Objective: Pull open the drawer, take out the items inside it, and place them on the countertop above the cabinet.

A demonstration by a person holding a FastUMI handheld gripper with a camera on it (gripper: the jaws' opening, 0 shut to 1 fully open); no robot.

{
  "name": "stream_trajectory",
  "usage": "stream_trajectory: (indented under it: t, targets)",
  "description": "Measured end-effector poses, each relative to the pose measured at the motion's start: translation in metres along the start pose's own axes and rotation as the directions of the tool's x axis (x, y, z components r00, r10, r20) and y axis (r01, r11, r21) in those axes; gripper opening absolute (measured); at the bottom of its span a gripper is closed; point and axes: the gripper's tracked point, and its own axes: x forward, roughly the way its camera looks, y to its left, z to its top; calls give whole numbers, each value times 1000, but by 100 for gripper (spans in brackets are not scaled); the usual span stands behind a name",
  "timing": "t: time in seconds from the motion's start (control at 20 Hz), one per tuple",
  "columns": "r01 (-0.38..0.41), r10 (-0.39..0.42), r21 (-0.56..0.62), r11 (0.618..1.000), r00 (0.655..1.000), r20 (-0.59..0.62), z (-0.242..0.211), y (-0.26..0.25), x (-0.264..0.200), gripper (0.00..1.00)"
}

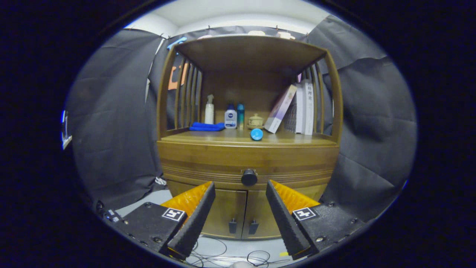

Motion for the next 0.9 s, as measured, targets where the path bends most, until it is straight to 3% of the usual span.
stream_trajectory:
  t: [0.25,0.45,0.9]
  targets:
    - [2,-4,68,998,999,34,19,-10,-63,91]
    - [21,-26,101,995,999,46,18,-23,-80,91]
    - [-12,1,104,995,994,111,45,-12,-105,91]
